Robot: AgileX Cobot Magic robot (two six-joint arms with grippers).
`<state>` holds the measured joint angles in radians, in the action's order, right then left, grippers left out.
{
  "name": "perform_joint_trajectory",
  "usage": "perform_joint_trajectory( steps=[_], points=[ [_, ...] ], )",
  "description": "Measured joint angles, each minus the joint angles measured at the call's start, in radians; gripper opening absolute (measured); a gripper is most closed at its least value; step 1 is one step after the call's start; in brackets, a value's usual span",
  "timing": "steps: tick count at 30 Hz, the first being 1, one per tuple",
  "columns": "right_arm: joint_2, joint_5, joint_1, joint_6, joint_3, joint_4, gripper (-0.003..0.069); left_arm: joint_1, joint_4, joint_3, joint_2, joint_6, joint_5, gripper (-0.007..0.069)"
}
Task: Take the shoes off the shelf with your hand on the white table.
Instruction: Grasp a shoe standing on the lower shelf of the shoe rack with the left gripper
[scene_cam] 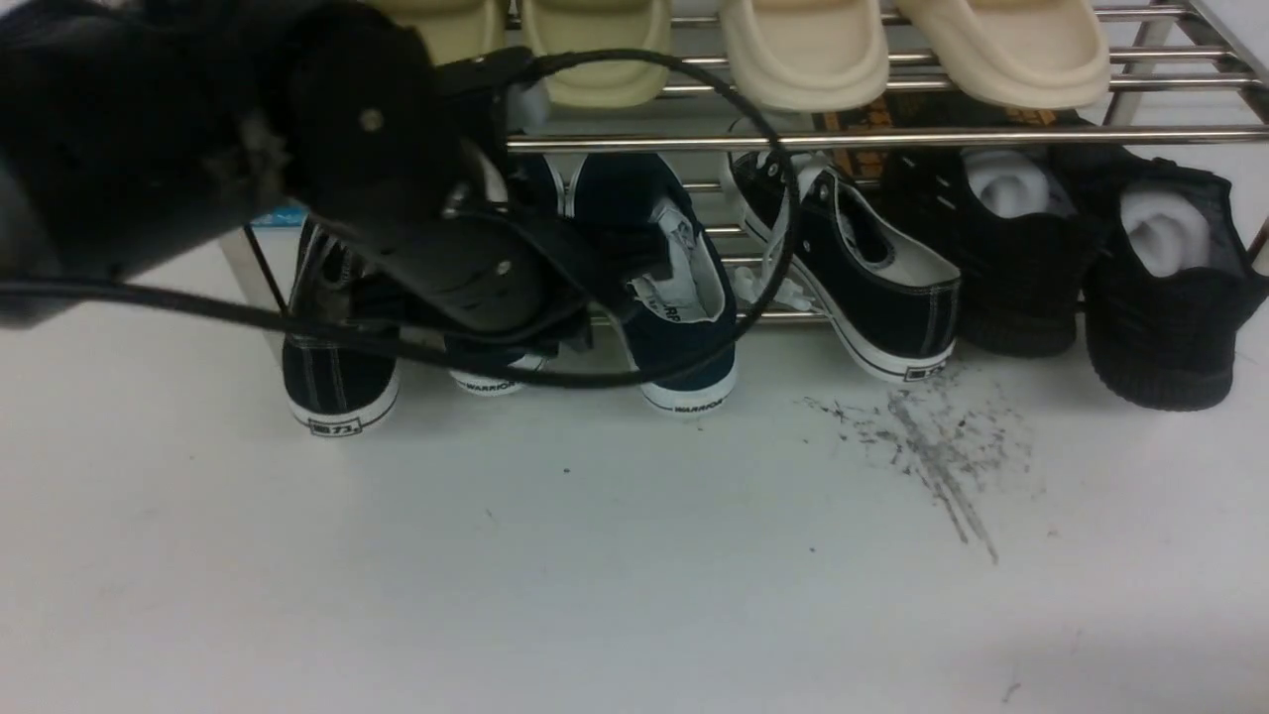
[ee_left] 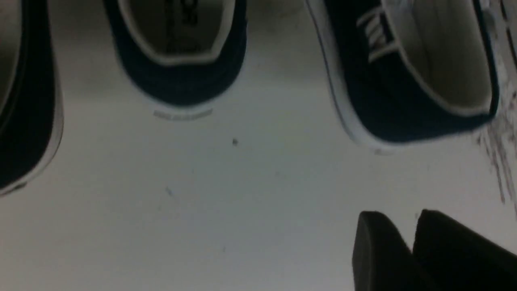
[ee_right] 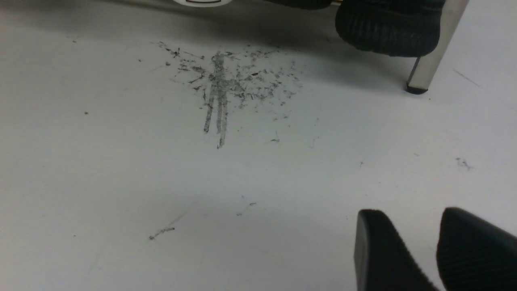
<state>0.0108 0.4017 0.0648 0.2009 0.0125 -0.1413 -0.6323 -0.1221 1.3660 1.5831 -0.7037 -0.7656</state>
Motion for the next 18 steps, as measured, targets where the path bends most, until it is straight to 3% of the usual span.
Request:
perform_joint_trajectory(
  steps=[2,7,14,18],
  points=[
    [0.000,0.000,0.000,0.000,0.000,0.000,0.0240,-0.009,-0.034,0.028,0.037,-0.079,0.036,0.0279],
    [0.000,0.000,0.000,0.000,0.000,0.000,0.0240,-0.009,-0.061,0.050,0.094,-0.149,0.137,0.0391],
    [0.000,0.000,0.000,0.000,0.000,0.000,0.0240,-0.011,-0.125,0.050,0.167,-0.159,0.293,0.0407],
    [0.000,0.000,0.000,0.000,0.000,0.000,0.0240,-0.011,-0.180,0.050,0.195,-0.188,0.294,0.0407]
  ],
)
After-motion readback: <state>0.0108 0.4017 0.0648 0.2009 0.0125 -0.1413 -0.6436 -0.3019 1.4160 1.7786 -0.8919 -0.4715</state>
